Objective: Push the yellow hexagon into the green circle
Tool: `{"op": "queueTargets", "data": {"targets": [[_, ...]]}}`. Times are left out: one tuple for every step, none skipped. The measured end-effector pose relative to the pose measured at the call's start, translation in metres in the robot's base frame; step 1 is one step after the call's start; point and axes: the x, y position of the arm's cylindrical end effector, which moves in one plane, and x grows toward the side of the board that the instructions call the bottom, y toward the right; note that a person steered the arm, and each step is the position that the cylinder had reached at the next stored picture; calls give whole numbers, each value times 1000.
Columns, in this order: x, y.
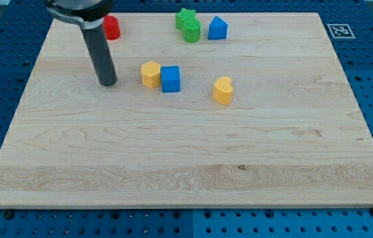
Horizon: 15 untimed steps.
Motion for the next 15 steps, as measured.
{"op": "queueTargets", "data": {"targets": [[4,7],[8,10],[8,34],[8,65],[8,67],[8,67],[4,69],[-5,76],[-13,91],[-19,112],[-26,131],[-34,144],[-42,146],[-42,147],[-42,139]]}}
